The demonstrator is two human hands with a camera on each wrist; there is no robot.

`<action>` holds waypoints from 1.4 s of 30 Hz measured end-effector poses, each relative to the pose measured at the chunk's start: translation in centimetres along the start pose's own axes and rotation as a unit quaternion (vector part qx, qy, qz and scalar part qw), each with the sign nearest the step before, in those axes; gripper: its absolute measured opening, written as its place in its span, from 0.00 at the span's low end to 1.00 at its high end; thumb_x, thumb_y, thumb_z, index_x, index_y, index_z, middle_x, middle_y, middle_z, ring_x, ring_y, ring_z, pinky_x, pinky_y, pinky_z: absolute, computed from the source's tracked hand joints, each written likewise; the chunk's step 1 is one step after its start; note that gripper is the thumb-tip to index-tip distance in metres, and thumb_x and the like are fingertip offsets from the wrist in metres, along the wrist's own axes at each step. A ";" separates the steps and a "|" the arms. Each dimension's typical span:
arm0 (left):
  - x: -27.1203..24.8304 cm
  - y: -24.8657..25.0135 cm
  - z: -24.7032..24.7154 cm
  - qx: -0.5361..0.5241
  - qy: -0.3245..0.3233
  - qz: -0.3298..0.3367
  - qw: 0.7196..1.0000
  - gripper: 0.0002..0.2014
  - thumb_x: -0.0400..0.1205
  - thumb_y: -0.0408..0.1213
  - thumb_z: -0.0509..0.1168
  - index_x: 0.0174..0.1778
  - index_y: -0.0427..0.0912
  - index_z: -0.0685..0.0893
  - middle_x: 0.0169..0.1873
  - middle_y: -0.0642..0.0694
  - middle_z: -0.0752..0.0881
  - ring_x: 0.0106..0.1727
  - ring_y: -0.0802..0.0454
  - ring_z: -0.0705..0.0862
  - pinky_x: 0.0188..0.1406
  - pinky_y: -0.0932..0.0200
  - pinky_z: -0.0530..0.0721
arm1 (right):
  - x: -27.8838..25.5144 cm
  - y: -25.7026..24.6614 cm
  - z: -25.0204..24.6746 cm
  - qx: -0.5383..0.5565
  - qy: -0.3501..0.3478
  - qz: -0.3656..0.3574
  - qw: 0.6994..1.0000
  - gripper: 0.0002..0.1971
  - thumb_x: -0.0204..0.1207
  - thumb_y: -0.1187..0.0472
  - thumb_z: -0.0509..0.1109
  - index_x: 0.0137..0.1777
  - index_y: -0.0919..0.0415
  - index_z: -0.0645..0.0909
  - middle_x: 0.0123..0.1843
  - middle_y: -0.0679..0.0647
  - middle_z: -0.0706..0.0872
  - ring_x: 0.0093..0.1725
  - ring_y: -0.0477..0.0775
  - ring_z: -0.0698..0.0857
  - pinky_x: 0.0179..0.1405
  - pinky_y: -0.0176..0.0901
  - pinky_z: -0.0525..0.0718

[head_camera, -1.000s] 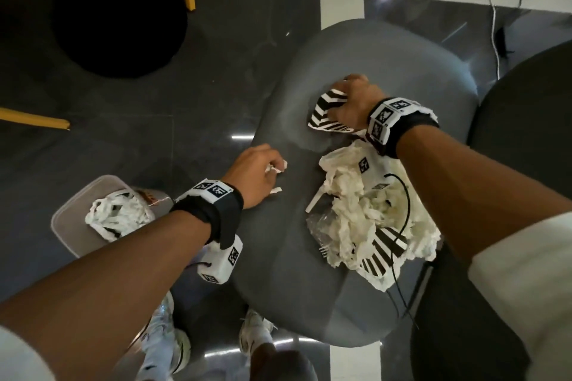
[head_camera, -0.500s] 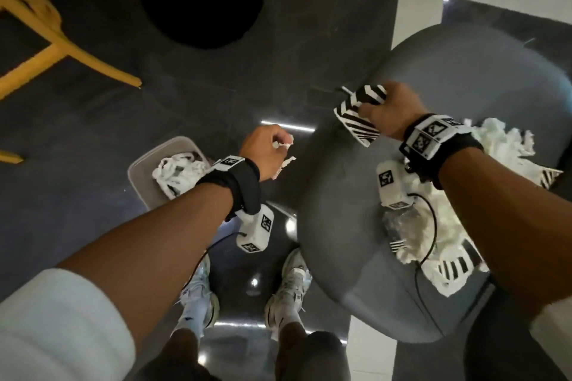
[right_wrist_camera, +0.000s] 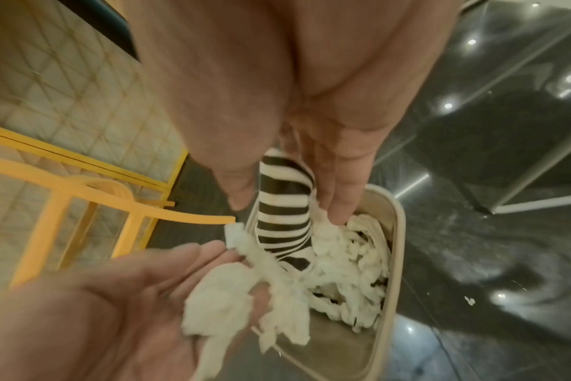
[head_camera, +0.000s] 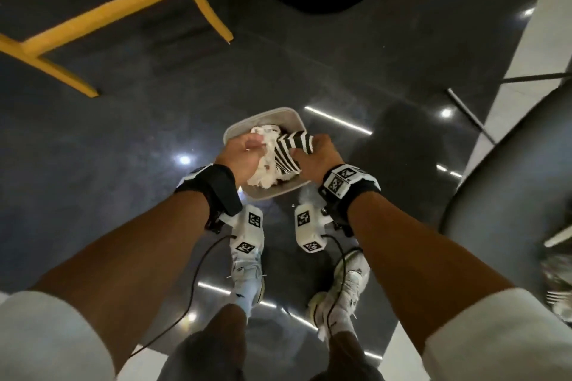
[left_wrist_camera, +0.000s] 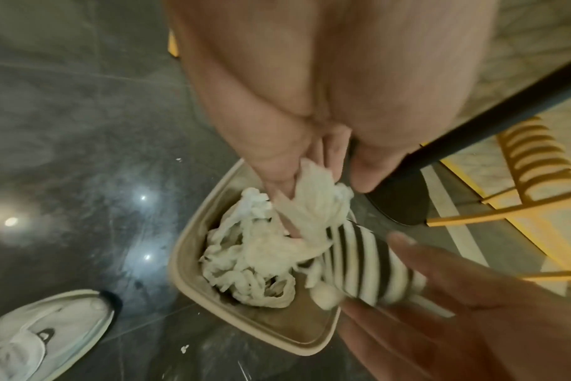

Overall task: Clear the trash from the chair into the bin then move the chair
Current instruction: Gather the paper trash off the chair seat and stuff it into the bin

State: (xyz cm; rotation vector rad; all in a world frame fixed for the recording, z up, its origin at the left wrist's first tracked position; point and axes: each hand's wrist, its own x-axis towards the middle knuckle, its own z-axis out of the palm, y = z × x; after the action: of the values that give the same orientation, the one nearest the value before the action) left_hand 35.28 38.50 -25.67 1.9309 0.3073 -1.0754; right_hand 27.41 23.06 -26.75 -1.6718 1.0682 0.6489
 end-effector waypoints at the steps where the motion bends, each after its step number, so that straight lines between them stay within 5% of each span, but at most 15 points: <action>1: 0.3 -0.6 -0.5 -0.081 -0.038 -0.037 0.995 0.16 0.85 0.31 0.63 0.69 0.45 0.81 0.62 0.49 0.86 0.65 0.47 0.83 0.63 0.52 0.81 | 0.3 0.0 1.1 0.005 -0.005 0.011 1.000 0.33 0.74 0.44 0.74 0.75 0.58 0.71 0.63 0.51 0.84 0.61 0.56 0.86 0.65 0.53 0.84; 4: 0.2 -1.7 -1.0 -0.142 -0.116 -0.069 0.981 0.31 0.84 0.28 0.57 0.83 0.52 0.67 0.77 0.54 0.75 0.78 0.49 0.74 0.74 0.43 0.75 | -0.3 0.6 2.0 0.033 -0.008 0.029 0.999 0.36 0.73 0.41 0.72 0.78 0.53 0.65 0.67 0.53 0.85 0.61 0.59 0.87 0.64 0.61 0.85; 7: -0.2 -0.6 -1.3 -0.070 -0.105 -0.038 0.991 0.34 0.81 0.23 0.56 0.85 0.45 0.64 0.83 0.50 0.69 0.83 0.51 0.67 0.82 0.49 0.67 | -1.3 2.3 0.6 0.024 -0.031 0.028 0.999 0.27 0.68 0.45 0.73 0.67 0.53 0.80 0.56 0.53 0.90 0.55 0.58 0.90 0.56 0.54 0.89; 11: -2.1 2.6 -0.3 0.011 -0.093 0.001 0.996 0.25 0.81 0.28 0.63 0.76 0.40 0.78 0.73 0.45 0.81 0.75 0.47 0.78 0.73 0.51 0.75 | -4.7 3.5 -3.0 0.004 -0.059 0.043 0.997 0.11 0.73 0.55 0.71 0.46 0.61 0.88 0.51 0.65 0.92 0.53 0.67 0.91 0.56 0.60 0.89; 14: -4.0 4.4 1.9 0.075 -0.111 0.028 0.991 0.17 0.76 0.33 0.70 0.62 0.45 0.86 0.54 0.47 0.90 0.60 0.47 0.86 0.56 0.55 0.83 | -7.8 4.5 -6.1 0.044 -0.007 0.039 0.998 0.05 0.76 0.58 0.70 0.38 0.53 0.84 0.51 0.66 0.92 0.46 0.62 0.89 0.49 0.53 0.86; 18: -7.4 7.1 6.7 0.172 -0.165 0.102 0.966 0.15 0.75 0.34 0.72 0.58 0.46 0.85 0.48 0.47 0.92 0.54 0.50 0.89 0.50 0.66 0.81 | -10.3 8.2 -10.8 0.064 0.039 0.032 0.997 0.10 0.69 0.49 0.65 0.47 0.47 0.82 0.54 0.58 0.92 0.55 0.63 0.90 0.60 0.60 0.88; 22: -11.1 10.3 14.9 0.238 -0.205 0.152 0.937 0.14 0.70 0.38 0.71 0.51 0.55 0.84 0.44 0.54 0.91 0.51 0.50 0.89 0.54 0.54 0.85 | -13.0 14.2 -16.4 0.110 0.092 0.019 0.989 0.09 0.68 0.47 0.66 0.47 0.43 0.82 0.52 0.56 0.92 0.54 0.61 0.91 0.59 0.61 0.89; 25: -14.0 12.1 22.7 0.281 -0.228 0.209 0.908 0.14 0.74 0.32 0.72 0.50 0.54 0.83 0.42 0.56 0.88 0.41 0.53 0.85 0.50 0.59 0.82 | -16.2 18.1 -21.2 0.133 0.159 0.015 0.978 0.10 0.65 0.44 0.65 0.44 0.40 0.83 0.48 0.57 0.93 0.49 0.66 0.91 0.55 0.65 0.89; 27: -16.5 12.7 28.0 0.306 -0.262 0.259 0.878 0.17 0.75 0.29 0.72 0.56 0.50 0.81 0.45 0.52 0.85 0.39 0.52 0.82 0.50 0.59 0.81 | -19.2 19.5 -24.9 0.100 0.204 0.003 0.974 0.09 0.72 0.48 0.66 0.50 0.43 0.83 0.48 0.58 0.92 0.50 0.65 0.91 0.57 0.61 0.88; 29: -19.0 12.8 33.0 0.362 -0.284 0.328 0.825 0.24 0.73 0.33 0.74 0.65 0.47 0.80 0.53 0.48 0.83 0.47 0.49 0.84 0.56 0.56 0.82 | -21.5 21.8 -28.4 0.081 0.254 -0.013 0.964 0.11 0.77 0.56 0.65 0.56 0.53 0.84 0.49 0.58 0.92 0.50 0.62 0.90 0.58 0.56 0.87; 32: -22.7 12.0 38.7 0.445 -0.323 0.394 0.737 0.38 0.69 0.44 0.75 0.77 0.51 0.70 0.71 0.48 0.73 0.69 0.48 0.78 0.69 0.52 0.79 | -23.7 25.2 -32.5 0.094 0.299 -0.024 0.949 0.11 0.78 0.60 0.65 0.56 0.54 0.85 0.49 0.53 0.91 0.48 0.57 0.90 0.56 0.55 0.88; 35: -25.5 9.8 43.2 0.479 -0.331 0.414 0.700 0.51 0.64 0.51 0.75 0.82 0.55 0.56 0.77 0.50 0.59 0.79 0.42 0.65 0.75 0.43 0.76 | -25.4 28.3 -35.5 0.128 0.340 -0.039 0.931 0.07 0.79 0.59 0.66 0.52 0.52 0.86 0.46 0.43 0.88 0.47 0.50 0.88 0.55 0.48 0.87; 38: -26.3 8.0 45.9 0.525 -0.308 0.392 0.689 0.53 0.67 0.50 0.76 0.84 0.60 0.51 0.80 0.49 0.56 0.76 0.38 0.68 0.73 0.40 0.77 | -25.9 30.7 -37.3 0.136 0.387 -0.053 0.910 0.07 0.80 0.60 0.66 0.52 0.51 0.85 0.46 0.42 0.87 0.48 0.46 0.87 0.54 0.44 0.86; 42: -25.9 7.5 46.2 0.466 -0.320 0.370 0.737 0.31 0.76 0.31 0.68 0.78 0.43 0.73 0.71 0.42 0.76 0.71 0.40 0.77 0.69 0.55 0.75 | -25.6 32.2 -38.2 0.082 0.337 -0.047 0.937 0.10 0.79 0.61 0.65 0.55 0.54 0.85 0.48 0.44 0.88 0.48 0.47 0.85 0.54 0.39 0.83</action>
State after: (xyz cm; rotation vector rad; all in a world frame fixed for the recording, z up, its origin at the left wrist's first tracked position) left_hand -1.92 2.49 -12.15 1.9554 -1.5377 -1.3204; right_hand -15.68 -7.20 -7.24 -1.8244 1.4564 -0.1042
